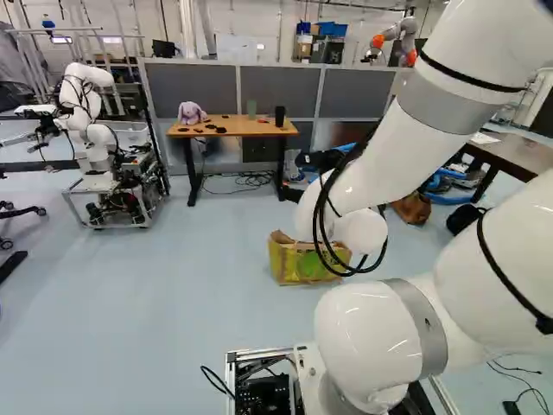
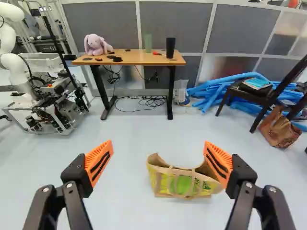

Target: Pick up the bag on the ground and place it on the table

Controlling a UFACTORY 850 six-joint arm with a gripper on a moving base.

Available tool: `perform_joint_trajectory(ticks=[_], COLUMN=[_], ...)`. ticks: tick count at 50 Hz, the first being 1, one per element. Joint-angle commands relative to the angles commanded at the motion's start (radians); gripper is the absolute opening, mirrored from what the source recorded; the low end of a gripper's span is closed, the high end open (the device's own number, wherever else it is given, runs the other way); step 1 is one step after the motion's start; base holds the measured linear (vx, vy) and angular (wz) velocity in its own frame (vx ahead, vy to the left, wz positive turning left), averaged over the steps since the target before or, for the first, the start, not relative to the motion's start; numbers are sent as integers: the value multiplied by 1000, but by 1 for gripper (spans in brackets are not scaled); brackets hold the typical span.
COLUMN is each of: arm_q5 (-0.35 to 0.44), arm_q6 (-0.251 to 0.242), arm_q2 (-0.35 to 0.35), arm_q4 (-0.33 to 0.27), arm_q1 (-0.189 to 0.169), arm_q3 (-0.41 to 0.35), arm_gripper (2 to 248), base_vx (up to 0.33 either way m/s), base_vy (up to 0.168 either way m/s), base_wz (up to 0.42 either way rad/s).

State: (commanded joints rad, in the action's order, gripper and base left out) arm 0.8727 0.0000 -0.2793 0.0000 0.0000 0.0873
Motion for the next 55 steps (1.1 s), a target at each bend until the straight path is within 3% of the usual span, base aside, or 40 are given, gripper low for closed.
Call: perform_joint_trajectory(ticks=[55], arm_q5=[0], arm_q6=[0], arm_q2=[0], arm_q4=[0], arm_q1=[0], arm_q3=[0], arm_gripper=[247], base_vx=[122], base_vy=[-91], base_wz=[0])
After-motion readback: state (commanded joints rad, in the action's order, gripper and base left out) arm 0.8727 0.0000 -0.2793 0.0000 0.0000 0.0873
